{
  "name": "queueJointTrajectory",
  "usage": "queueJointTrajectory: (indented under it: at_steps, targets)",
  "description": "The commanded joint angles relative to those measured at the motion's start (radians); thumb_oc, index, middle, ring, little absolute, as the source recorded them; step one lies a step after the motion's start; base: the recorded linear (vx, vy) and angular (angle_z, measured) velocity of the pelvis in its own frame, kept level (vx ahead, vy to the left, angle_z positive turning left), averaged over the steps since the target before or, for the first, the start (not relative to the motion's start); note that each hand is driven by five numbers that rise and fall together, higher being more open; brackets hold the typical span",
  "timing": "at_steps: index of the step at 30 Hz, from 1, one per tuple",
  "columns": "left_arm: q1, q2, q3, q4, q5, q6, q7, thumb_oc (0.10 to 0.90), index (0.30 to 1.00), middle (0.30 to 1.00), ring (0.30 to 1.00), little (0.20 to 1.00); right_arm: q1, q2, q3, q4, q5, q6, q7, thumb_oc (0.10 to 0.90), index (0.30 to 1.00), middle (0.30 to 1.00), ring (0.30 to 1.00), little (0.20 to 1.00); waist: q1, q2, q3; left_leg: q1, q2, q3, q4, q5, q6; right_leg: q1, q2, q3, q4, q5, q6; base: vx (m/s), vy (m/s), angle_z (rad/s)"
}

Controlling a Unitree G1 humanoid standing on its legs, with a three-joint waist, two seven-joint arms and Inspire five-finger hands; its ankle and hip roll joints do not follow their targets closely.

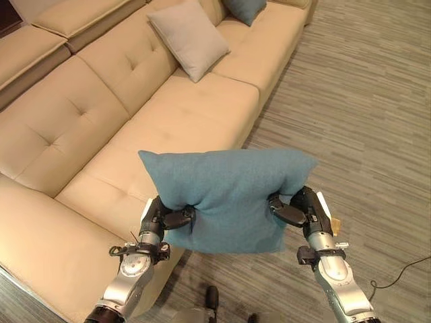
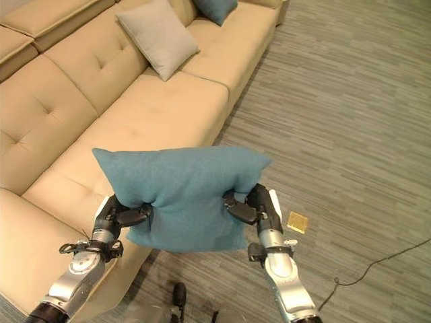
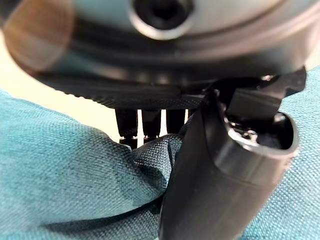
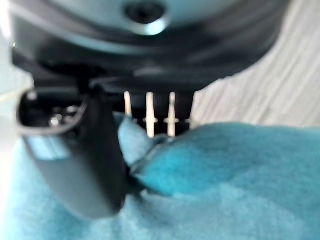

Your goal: Pick up all the scattered cushions and arrange them neatly on the sofa.

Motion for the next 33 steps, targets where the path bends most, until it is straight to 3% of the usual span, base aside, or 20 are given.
queueJointTrajectory:
  at_steps: [1,3,4,7,11,14,15,18,20,22,23,24,25,29,33]
  targets:
    - [-0.099,-0.078,-0.03,-0.197,0.009,-0.162,-0.073,0.4,0.3,0.3,0.3,0.3,-0.108,0.018,0.05,-0.141,-0.007,-0.112,0.064,0.4,0.3,0.3,0.3,0.3,-0.009,0.028,-0.085,-0.033,0.058,0.004,0.022,-0.064,-0.072,0.106,0.055,-0.069,-0.304,0.183,-0.046,0.16,-0.046,0.15]
    - [-0.1,-0.082,-0.026,-0.195,0.009,-0.159,-0.076,0.4,0.3,0.3,0.3,0.3,-0.111,0.02,0.048,-0.134,0.003,-0.118,0.057,0.4,0.3,0.3,0.3,0.3,-0.014,0.022,-0.086,-0.008,0.052,-0.01,0.012,-0.078,-0.079,0.08,0.052,-0.063,-0.423,0.184,-0.069,0.29,-0.12,0.22]
    - [-0.107,-0.094,-0.018,-0.187,0.012,-0.162,-0.08,0.4,0.3,0.3,0.3,0.3,-0.111,0.022,0.043,-0.129,0.004,-0.121,0.046,0.4,0.3,0.3,0.3,0.3,-0.038,0.016,-0.085,0.031,0.041,-0.053,0.001,-0.099,-0.093,0.04,0.068,0.009,-0.557,0.227,-0.064,0.36,-0.173,0.16]
    - [-0.122,-0.104,-0.02,-0.172,0.016,-0.175,-0.083,0.4,0.3,0.3,0.3,0.3,-0.116,0.019,0.041,-0.133,-0.007,-0.125,0.039,0.4,0.3,0.3,0.3,0.3,-0.059,0.005,-0.08,0.071,0.034,-0.095,0.02,-0.144,-0.106,0.028,0.081,0.084,-0.613,0.279,-0.043,0.3,-0.181,0.69]
    - [-0.11,-0.115,-0.023,-0.168,0.02,-0.168,-0.095,0.4,0.3,0.3,0.3,0.3,-0.096,0.01,0.039,-0.131,0.006,-0.132,0.048,0.4,0.3,0.3,0.3,0.3,-0.064,-0.009,-0.107,0.09,0.049,-0.131,0.093,-0.181,-0.133,0.089,0.092,0.07,-0.633,0.283,-0.07,0.25,-0.208,0.72]
    - [-0.106,-0.121,-0.027,-0.166,0.015,-0.168,-0.103,0.4,0.3,0.3,0.3,0.3,-0.09,0.002,0.031,-0.136,0.01,-0.138,0.047,0.4,0.3,0.3,0.3,0.3,-0.072,-0.004,-0.116,0.056,0.078,-0.123,0.186,-0.159,-0.165,0.136,0.097,0.03,-0.658,0.27,-0.09,0.16,-0.194,0.54]
    - [-0.104,-0.123,-0.026,-0.17,0.007,-0.166,-0.105,0.4,0.3,0.3,0.3,0.3,-0.083,-0.007,0.021,-0.143,0.023,-0.139,0.045,0.4,0.3,0.3,0.3,0.3,-0.074,-0.006,-0.105,-0.01,0.1,-0.104,0.326,-0.112,-0.19,0.17,0.096,0.003,-0.659,0.246,-0.116,0.07,-0.116,0.49]
    - [-0.101,-0.124,-0.024,-0.17,0.001,-0.167,-0.109,0.4,0.3,0.3,0.3,0.3,-0.084,-0.014,0.016,-0.144,0.029,-0.14,0.043,0.4,0.3,0.3,0.3,0.3,-0.077,-0.005,-0.094,-0.075,0.124,-0.07,0.425,-0.086,-0.187,0.2,0.1,-0.023,-0.663,0.225,-0.135,0.09,-0.143,0.44]
    - [-0.108,-0.126,-0.026,-0.164,-0.004,-0.164,-0.107,0.4,0.3,0.3,0.3,0.3,-0.079,-0.015,0.007,-0.141,0.044,-0.135,0.04,0.4,0.3,0.3,0.3,0.3,-0.068,-0.014,-0.085,-0.139,0.134,-0.012,0.392,-0.104,-0.17,0.237,0.092,-0.053,-0.676,0.195,-0.14,0.19,-0.113,0.27]
    - [-0.107,-0.125,-0.031,-0.162,0.0,-0.158,-0.108,0.4,0.3,0.3,0.3,0.3,-0.069,-0.018,-0.005,-0.145,0.043,-0.137,0.035,0.4,0.3,0.3,0.3,0.3,-0.057,-0.02,-0.087,-0.193,0.111,0.023,0.268,-0.099,-0.163,0.268,0.095,-0.077,-0.691,0.174,-0.133,0.31,-0.066,0.5]
    - [-0.109,-0.127,-0.034,-0.156,0.004,-0.156,-0.104,0.4,0.3,0.3,0.3,0.3,-0.06,-0.015,-0.01,-0.153,0.039,-0.137,0.029,0.4,0.3,0.3,0.3,0.3,-0.05,-0.014,-0.088,-0.238,0.104,0.066,0.189,-0.02,-0.166,0.297,0.111,-0.097,-0.706,0.158,-0.134,0.2,-0.016,0.6]
    - [-0.109,-0.127,-0.034,-0.156,0.005,-0.156,-0.104,0.4,0.3,0.3,0.3,0.3,-0.06,-0.015,-0.01,-0.153,0.039,-0.137,0.028,0.4,0.3,0.3,0.3,0.3,-0.05,-0.016,-0.089,-0.237,0.102,0.067,0.185,-0.017,-0.166,0.296,0.11,-0.096,-0.707,0.158,-0.134,0.29,-0.001,0.5]
    - [-0.111,-0.128,-0.032,-0.155,0.008,-0.153,-0.099,0.4,0.3,0.3,0.3,0.3,-0.066,-0.012,-0.01,-0.152,0.035,-0.132,0.019,0.4,0.3,0.3,0.3,0.3,-0.038,-0.009,-0.086,-0.275,0.094,0.095,0.154,0.026,-0.175,0.32,0.132,-0.096,-0.71,0.143,-0.137,0.25,0.035,0.39]
    - [-0.089,-0.123,-0.02,-0.166,0.001,-0.151,-0.1,0.4,0.3,0.3,0.3,0.3,-0.062,0.002,-0.005,-0.156,0.026,-0.128,0.026,0.4,0.3,0.3,0.3,0.3,-0.023,-0.012,-0.107,-0.235,0.094,0.108,0.095,0.021,-0.155,0.352,0.138,-0.089,-0.705,0.114,-0.135,0.27,0.086,-0.06]
    - [-0.075,-0.107,-0.014,-0.174,-0.005,-0.145,-0.097,0.4,0.3,0.3,0.3,0.3,-0.056,0.022,0.01,-0.149,0.009,-0.121,0.041,0.4,0.3,0.3,0.3,0.3,-0.008,-0.042,-0.13,-0.188,0.079,0.109,0.079,-0.005,-0.13,0.359,0.115,-0.089,-0.629,0.084,-0.117,0.28,0.137,-0.21]
